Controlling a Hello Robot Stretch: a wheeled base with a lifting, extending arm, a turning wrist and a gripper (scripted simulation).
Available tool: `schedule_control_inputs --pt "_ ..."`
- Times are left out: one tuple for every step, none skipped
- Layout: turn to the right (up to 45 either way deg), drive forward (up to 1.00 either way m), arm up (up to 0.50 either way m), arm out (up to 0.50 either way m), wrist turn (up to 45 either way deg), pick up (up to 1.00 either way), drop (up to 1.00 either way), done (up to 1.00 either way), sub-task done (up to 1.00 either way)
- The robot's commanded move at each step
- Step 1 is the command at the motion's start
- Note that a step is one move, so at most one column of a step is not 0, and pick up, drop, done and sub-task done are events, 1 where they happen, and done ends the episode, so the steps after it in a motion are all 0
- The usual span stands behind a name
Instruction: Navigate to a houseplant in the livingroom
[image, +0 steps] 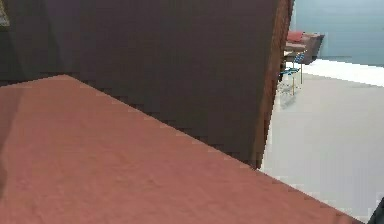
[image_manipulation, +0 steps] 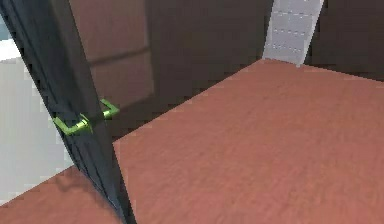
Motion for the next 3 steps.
schedule_control_inputs --pt "24.0 0.00 0.00 0.00 0.0 0.00 0.00 0.00 0.00" --pt "0.0 0.65 0.00 0.00 0.0 0.00 0.00 0.00 0.00" --pt "24.0 0.00 0.00 0.00 0.0 0.00 0.00 0.00 0.00"
